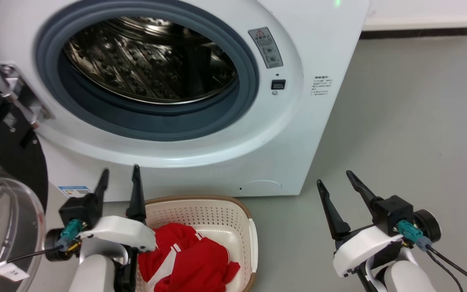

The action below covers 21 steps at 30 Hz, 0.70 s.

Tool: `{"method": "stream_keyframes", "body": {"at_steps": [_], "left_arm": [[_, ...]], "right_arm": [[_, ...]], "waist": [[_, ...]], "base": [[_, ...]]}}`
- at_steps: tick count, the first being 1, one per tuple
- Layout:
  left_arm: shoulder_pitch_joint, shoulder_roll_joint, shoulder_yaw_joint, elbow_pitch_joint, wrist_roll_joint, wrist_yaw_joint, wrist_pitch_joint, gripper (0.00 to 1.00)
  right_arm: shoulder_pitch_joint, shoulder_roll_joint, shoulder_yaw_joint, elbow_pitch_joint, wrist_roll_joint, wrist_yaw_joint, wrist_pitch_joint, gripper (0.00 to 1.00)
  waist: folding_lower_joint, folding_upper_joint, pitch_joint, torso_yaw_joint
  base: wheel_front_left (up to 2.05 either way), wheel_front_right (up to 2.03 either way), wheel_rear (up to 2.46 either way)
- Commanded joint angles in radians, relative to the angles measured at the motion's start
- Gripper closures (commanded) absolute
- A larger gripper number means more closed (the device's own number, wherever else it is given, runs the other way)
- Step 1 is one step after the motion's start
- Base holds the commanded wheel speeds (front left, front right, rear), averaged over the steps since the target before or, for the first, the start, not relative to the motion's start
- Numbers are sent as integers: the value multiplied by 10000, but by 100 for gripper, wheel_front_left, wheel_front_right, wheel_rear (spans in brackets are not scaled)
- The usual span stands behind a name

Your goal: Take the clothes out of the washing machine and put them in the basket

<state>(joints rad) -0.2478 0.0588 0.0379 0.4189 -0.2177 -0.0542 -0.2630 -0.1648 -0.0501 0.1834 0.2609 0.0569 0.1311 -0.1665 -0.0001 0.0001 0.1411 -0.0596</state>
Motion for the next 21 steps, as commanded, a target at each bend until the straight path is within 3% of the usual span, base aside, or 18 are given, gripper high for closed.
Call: {"method": "stream_keyframes", "body": {"at_steps": [1, 10, 21], "left_arm": [[157, -12, 48, -367, 131, -10, -23, 0], [1035, 62, 136, -2869, 1183, 149, -24, 0], [2350, 61, -134, -3406, 1481, 162, -24, 0]], "right_arm": [[129, 0, -64, -98, -97, -7, 5, 0], [621, 1, -659, -902, -371, -7, 143, 0], [1321, 1, -1027, -1814, -326, -7, 485, 0]], "waist": [[1, -1, -167, 117], [1, -1, -780, 196], [1, -1, -1263, 20]], "base": [[0, 0, 0], [0, 0, 0], [0, 0, 0]]}}
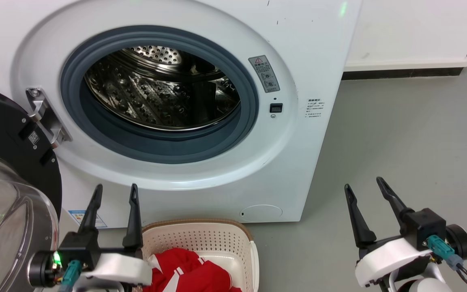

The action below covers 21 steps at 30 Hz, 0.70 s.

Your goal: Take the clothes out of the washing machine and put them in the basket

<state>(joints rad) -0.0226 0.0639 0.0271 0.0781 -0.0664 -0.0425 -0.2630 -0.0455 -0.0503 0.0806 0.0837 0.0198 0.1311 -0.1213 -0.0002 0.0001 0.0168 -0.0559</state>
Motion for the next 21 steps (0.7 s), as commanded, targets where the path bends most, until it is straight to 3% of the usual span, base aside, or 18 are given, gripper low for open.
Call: {"method": "stream_keyframes", "body": {"at_steps": [1, 21], "left_arm": [[192, 1, -42, 16, -85, 52, -24, 0], [435, -37, -101, 183, -177, 141, -25, 0]], "right_arm": [[165, 5, 16, -76, 45, -7, 53, 0], [469, 3, 171, -305, 165, -7, 274, 0]], "waist": [[2, -1, -53, -34], [2, -1, -106, -121]], "base": [[0, 0, 0], [0, 0, 0]]}}
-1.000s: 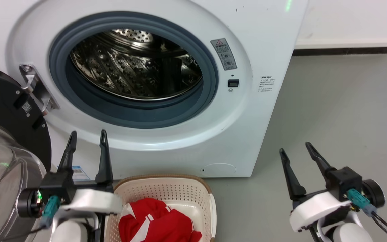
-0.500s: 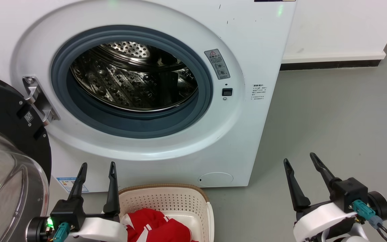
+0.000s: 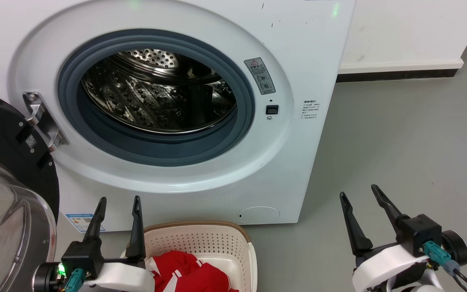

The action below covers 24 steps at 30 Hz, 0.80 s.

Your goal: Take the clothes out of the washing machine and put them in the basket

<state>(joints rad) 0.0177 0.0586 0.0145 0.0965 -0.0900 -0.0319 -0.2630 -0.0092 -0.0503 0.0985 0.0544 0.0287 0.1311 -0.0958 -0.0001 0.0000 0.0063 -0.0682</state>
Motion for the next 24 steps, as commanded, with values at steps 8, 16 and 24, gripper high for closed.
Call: {"method": "stream_keyframes", "body": {"at_steps": [8, 16, 24], "left_arm": [[39, 31, 42, -18, 93, 29, -25, 0], [-164, -10, 180, 342, -506, -50, 258, 100], [-261, -16, 245, 432, -2191, -155, 656, 100]], "right_arm": [[93, 3, 7, 61, 91, -7, -17, 0], [131, -5, 39, 116, 697, 2, -26, 100], [-81, -157, -90, 382, 2592, 1, 132, 100]], "waist": [[1, 0, 18, -16], [1, 0, 25, -1], [1, 0, 20, 44]], "base": [[0, 0, 0], [0, 0, 0], [0, 0, 0]]}}
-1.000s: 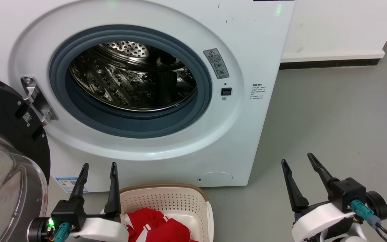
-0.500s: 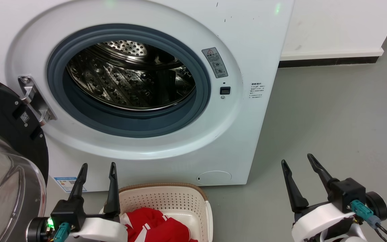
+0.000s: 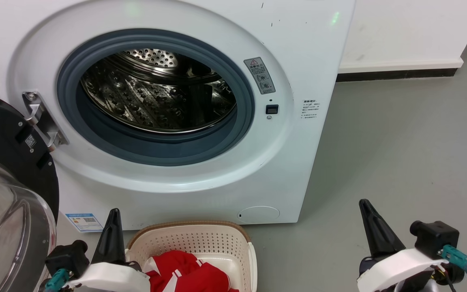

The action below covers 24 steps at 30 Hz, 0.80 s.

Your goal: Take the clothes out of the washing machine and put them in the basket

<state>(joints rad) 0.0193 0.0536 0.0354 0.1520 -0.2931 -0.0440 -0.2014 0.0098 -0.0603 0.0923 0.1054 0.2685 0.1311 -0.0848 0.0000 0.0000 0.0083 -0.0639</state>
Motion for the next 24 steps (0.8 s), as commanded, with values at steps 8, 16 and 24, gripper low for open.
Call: {"method": "stream_keyframes", "body": {"at_steps": [8, 16, 24], "left_arm": [[-371, 26, 79, -53, -1834, -143, 383, 100], [-488, 20, 165, 61, -3328, -243, 736, 100], [-605, 14, 240, 162, -4532, -321, 1029, 100]], "right_arm": [[-430, -154, -136, 84, 2009, 1, 152, 100], [-534, -218, -261, 247, 3622, 0, 292, 100], [-618, -258, -379, 376, 4908, -1, 415, 100]], "waist": [[0, 0, -4, 50], [0, 0, -8, 100], [0, 0, -12, 145]], "base": [[0, 0, 0], [0, 0, 0], [0, 0, 0]]}}
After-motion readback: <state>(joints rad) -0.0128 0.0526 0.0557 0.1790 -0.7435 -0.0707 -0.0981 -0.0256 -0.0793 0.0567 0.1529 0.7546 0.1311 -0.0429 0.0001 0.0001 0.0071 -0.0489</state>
